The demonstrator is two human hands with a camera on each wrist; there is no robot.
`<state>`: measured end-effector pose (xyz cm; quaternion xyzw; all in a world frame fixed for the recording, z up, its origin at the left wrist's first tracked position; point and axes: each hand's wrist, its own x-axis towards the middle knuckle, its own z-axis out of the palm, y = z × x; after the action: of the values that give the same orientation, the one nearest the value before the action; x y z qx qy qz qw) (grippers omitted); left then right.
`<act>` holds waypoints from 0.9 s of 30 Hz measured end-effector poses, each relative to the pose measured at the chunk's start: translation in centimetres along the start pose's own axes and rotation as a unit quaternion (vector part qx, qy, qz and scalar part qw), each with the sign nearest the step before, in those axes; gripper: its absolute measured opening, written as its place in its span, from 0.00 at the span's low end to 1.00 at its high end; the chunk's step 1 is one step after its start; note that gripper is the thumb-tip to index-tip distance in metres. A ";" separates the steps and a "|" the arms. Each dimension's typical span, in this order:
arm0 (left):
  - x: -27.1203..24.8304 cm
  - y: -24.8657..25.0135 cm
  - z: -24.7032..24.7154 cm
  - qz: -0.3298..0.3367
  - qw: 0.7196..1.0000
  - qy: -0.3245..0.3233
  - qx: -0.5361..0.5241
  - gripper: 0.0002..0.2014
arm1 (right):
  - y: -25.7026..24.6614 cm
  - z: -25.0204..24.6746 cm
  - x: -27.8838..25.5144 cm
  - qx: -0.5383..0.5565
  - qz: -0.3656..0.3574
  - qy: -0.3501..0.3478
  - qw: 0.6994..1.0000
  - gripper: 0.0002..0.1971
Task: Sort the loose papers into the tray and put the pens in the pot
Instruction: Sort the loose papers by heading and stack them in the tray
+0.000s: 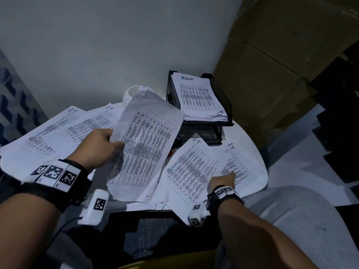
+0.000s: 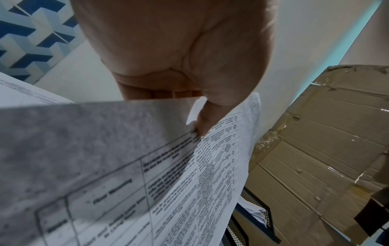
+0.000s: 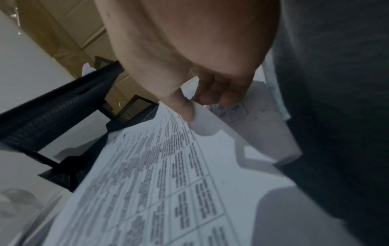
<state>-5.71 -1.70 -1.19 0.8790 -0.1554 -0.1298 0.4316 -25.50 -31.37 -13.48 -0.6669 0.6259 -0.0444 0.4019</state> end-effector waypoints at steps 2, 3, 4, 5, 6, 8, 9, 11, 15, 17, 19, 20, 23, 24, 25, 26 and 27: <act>-0.1 0.2 -0.1 0.002 1.000 0.003 0.007 0.04 | -1.0 -0.8 -0.4 0.097 0.000 0.015 0.995 0.07; -0.1 0.3 -0.2 0.002 1.000 0.006 0.009 0.04 | -1.4 -1.2 -1.0 0.082 -0.014 0.015 0.996 0.08; -0.1 0.3 -0.4 0.001 1.000 0.009 0.010 0.04 | -1.9 -1.5 -1.3 0.096 -0.015 0.033 0.995 0.08; -0.1 0.4 -0.4 0.000 1.000 0.012 0.010 0.04 | -2.3 -1.5 -1.5 0.121 -0.014 0.046 0.992 0.09; -0.1 0.4 -0.5 -0.001 1.000 0.018 0.015 0.03 | -3.1 -1.5 -2.4 0.159 -0.027 0.053 0.985 0.10; 0.0 0.4 -0.8 -0.005 0.999 0.033 0.034 0.04 | -4.2 -1.8 -3.4 0.185 -0.055 0.069 0.979 0.11; -0.1 0.3 -0.9 -0.008 0.998 0.042 0.040 0.05 | -4.6 -2.0 -3.7 0.191 -0.069 0.078 0.976 0.11; -0.1 0.2 -1.3 -0.015 0.997 0.061 0.046 0.06 | -5.4 -2.8 -4.3 0.194 -0.104 0.087 0.971 0.10; -0.4 0.3 -2.0 -0.017 0.993 0.095 0.071 0.06 | -7.0 -5.4 -6.2 0.184 -0.186 0.117 0.958 0.07; -0.7 0.6 -2.3 -0.015 0.992 0.104 0.064 0.07 | -7.6 -6.0 -6.6 0.210 -0.221 0.113 0.946 0.07; -0.9 0.7 -2.4 -0.004 0.994 0.102 0.039 0.07 | -8.4 -5.9 -6.6 0.245 -0.241 0.095 0.934 0.09; -1.0 0.8 -2.3 0.008 0.995 0.098 0.028 0.07 | -8.7 -5.7 -6.7 0.265 -0.236 0.080 0.932 0.11; -1.4 1.4 -1.9 0.067 0.994 0.081 0.024 0.10 | -9.5 -5.1 -6.7 0.335 -0.211 0.014 0.918 0.14; -1.6 1.7 -1.7 0.087 0.993 0.074 0.029 0.12 | -9.7 -5.1 -6.9 0.339 -0.202 0.000 0.919 0.14; -1.7 1.9 -1.4 0.106 0.992 0.064 0.032 0.14 | -9.7 -5.0 -6.8 0.346 -0.196 -0.010 0.917 0.14; -1.9 2.0 -1.2 0.119 0.991 0.052 0.032 0.13 | -9.9 -5.2 -6.9 0.350 -0.189 -0.015 0.917 0.13; -1.8 1.9 -1.0 0.128 0.991 0.040 0.028 0.12 | -10.1 -5.4 -7.1 0.355 -0.186 -0.016 0.916 0.11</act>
<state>-7.33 -1.37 1.09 0.8681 -0.2530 -0.0334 0.4257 -21.98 -28.89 -0.73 -0.5854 0.4266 -0.3271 0.6069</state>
